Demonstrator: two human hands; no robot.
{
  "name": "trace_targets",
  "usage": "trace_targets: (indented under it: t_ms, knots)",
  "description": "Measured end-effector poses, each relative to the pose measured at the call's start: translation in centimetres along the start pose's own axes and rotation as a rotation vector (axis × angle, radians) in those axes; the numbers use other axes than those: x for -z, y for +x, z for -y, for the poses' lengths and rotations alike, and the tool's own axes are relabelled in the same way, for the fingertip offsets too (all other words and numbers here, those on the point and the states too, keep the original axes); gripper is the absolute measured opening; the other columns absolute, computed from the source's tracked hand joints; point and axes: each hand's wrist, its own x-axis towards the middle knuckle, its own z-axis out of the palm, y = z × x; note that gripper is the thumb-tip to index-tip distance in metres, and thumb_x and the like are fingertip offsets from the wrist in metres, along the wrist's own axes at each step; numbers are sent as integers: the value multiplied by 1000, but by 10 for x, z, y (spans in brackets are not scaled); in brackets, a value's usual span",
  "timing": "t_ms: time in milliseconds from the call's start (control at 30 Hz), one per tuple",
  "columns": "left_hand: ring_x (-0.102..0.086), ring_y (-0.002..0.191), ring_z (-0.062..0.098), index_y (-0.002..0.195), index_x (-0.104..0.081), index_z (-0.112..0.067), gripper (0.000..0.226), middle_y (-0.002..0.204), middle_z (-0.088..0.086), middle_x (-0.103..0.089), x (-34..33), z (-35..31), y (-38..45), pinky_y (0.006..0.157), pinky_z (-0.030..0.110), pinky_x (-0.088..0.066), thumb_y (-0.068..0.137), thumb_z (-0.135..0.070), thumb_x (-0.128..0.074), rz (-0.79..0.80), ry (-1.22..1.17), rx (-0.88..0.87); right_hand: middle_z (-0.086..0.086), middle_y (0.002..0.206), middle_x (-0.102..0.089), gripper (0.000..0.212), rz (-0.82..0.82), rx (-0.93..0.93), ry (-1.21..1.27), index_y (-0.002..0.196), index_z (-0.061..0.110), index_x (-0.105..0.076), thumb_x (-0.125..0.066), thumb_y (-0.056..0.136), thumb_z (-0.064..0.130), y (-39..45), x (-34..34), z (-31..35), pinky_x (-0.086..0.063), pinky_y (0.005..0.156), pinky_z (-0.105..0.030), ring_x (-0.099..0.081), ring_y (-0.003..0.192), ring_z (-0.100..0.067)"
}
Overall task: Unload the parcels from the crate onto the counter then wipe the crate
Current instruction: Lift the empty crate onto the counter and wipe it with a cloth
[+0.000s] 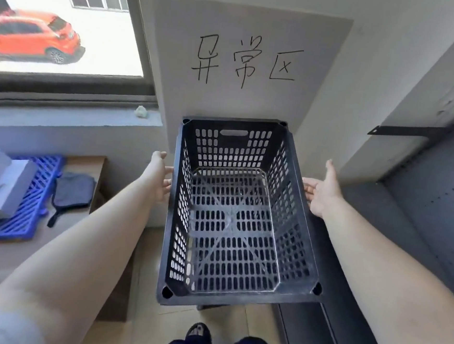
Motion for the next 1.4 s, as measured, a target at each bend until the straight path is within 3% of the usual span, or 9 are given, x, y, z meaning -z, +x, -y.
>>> trace_targets:
  t_ms: [267, 433, 733, 800, 867, 933, 1000, 1200, 1400]
  knots:
    - [-67, 97, 28, 120, -61, -11, 70, 118, 12, -67, -23, 7, 40, 68, 42, -51, 87, -68, -38, 4, -198, 97, -13, 105, -68, 90, 26, -68, 29, 100, 0, -68, -40, 80, 84, 65, -3, 15, -50, 95, -45, -61, 89, -25]
    - [-66, 94, 28, 121, -60, -11, 68, 107, 10, -66, -37, 15, 57, 70, 46, -51, 88, -66, -38, -22, -288, 104, -12, 105, -68, 85, 53, -122, 16, 98, 1, -67, -45, 80, 81, 97, -1, 19, -47, 102, -49, -61, 94, -26]
    - [-66, 92, 24, 118, -60, -10, 54, 106, 9, -68, -57, 32, 75, 79, 42, -51, 95, -56, -43, -69, -220, 41, -9, 99, -68, 59, 48, -126, -72, 103, 7, -67, -51, 90, 62, 131, 12, 10, -52, 89, -44, -64, 92, -24]
    - [-62, 105, 23, 128, -59, -14, 48, 125, 8, -63, -61, 41, 80, 97, 43, -48, 95, -48, -49, -150, -89, -52, -8, 108, -69, 43, 11, -37, -213, 109, 12, -67, -57, 90, 50, 134, 6, 0, -53, 88, -43, -64, 95, -25]
    - [-51, 125, 28, 146, -44, -19, 54, 144, 7, -50, -64, 56, 82, 108, 46, -40, 96, -39, -51, -250, 315, -209, -11, 134, -59, 45, -69, 160, -706, 129, 14, -58, -57, 92, 39, 136, 4, -11, -46, 102, -49, -55, 118, -31]
    - [-30, 141, 33, 157, -18, -22, 68, 159, 6, -29, -66, 81, 81, 113, 49, -33, 98, -35, -49, -330, 895, -393, -9, 159, -27, 66, -78, 367, -1254, 154, 13, -24, -52, 98, 34, 132, 6, -26, -31, 113, -48, -31, 141, -32]
    - [-10, 150, 33, 158, -1, -20, 76, 166, 4, -7, -65, 104, 81, 117, 49, -29, 99, -32, -47, -377, 1230, -544, -5, 166, 2, 80, -47, 477, -1503, 158, 16, 3, -49, 100, 32, 126, 12, -39, -26, 118, -46, -16, 148, -32]
    - [20, 149, 28, 156, 16, -20, 80, 163, 5, 18, -67, 115, 90, 121, 51, 6, 99, -54, -31, -453, 1509, -596, 3, 163, 20, 81, -47, 589, -1710, 156, 28, 13, -36, 97, 58, 132, 18, -51, -16, 119, -50, 3, 151, -35]
    - [30, 146, 28, 155, 19, -29, 78, 161, 8, 23, -70, 116, 89, 117, 55, 17, 97, -60, -24, -436, 1659, -678, 5, 162, 25, 85, -35, 632, -1795, 155, 33, 13, -29, 92, 71, 136, 18, -53, -8, 120, -55, 11, 149, -38]
